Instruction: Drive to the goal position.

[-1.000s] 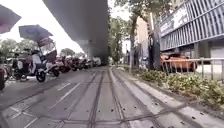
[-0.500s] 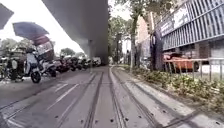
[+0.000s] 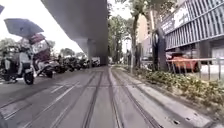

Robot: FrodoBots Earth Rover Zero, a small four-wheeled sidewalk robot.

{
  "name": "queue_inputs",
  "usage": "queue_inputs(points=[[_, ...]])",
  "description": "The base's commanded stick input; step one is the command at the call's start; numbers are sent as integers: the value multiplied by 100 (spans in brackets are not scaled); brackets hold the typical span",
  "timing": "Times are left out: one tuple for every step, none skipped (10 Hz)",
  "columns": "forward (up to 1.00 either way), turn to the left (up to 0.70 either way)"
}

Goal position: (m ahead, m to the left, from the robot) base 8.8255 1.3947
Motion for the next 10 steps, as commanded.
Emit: queue_inputs(points=[[45,0],[45,0],[45,0],[45,0],[45,0],[45,0],[45,0],[45,0],[45,0],[45,0]])
